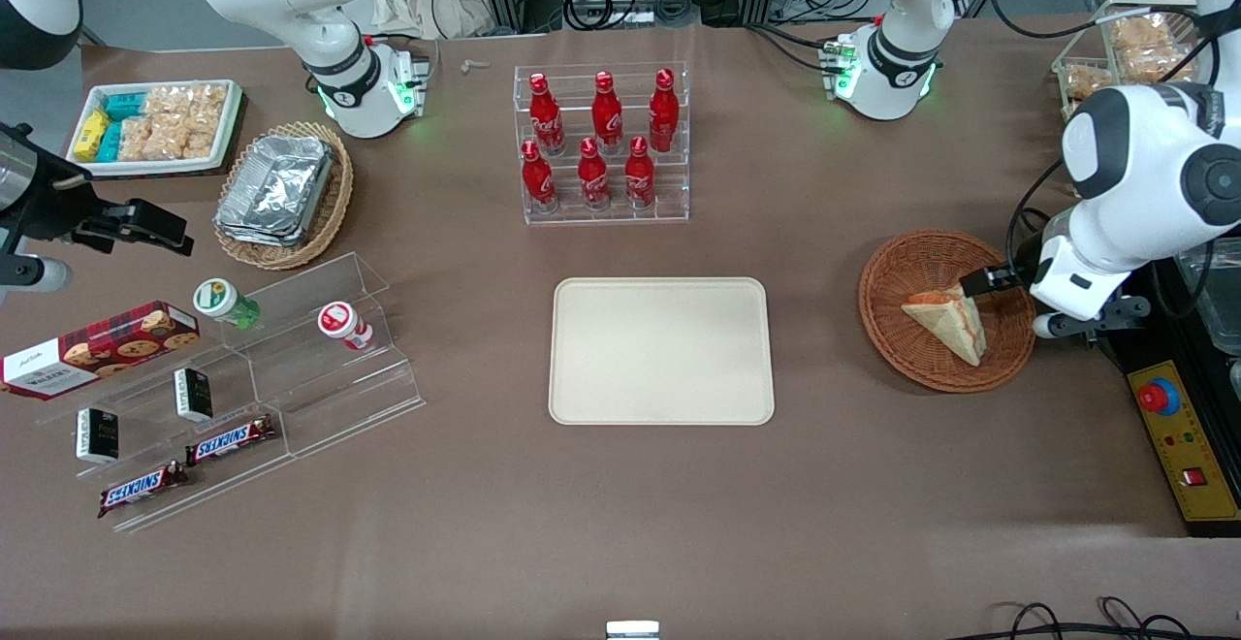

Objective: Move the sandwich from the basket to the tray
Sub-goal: 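Move the open left gripper over the sandwich in the wicker basket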

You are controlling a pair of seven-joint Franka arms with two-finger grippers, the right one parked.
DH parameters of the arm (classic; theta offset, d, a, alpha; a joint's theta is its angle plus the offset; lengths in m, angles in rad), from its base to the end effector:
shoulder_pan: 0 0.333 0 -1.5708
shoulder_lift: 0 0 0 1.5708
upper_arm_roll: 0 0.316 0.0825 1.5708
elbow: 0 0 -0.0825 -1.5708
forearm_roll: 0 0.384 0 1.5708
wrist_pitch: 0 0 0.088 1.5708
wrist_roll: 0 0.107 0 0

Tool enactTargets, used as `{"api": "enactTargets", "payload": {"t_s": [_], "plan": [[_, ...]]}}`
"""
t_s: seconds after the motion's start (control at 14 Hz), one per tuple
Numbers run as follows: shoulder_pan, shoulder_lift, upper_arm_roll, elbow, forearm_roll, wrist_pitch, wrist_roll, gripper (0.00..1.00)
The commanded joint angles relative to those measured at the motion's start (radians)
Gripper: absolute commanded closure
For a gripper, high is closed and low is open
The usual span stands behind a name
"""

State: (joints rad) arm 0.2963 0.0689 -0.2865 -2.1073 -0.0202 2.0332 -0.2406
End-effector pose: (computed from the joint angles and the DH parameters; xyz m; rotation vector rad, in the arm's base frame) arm 0.5385 0.0053 0.3750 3.0868 0.4035 -0.2239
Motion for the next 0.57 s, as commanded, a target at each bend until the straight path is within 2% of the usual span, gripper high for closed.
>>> {"api": "enactTargets", "payload": {"t_s": [0.0,0.21,0.5], "plan": [[0.011,0.037,-0.008,-0.022,-0.015,0.034,-0.046,0.0],[0.011,0.042,-0.008,-0.098,-0.015,0.132,-0.089,0.0],[0.011,0.086,-0.006,-0.108,0.008,0.215,-0.204,0.0]]}}
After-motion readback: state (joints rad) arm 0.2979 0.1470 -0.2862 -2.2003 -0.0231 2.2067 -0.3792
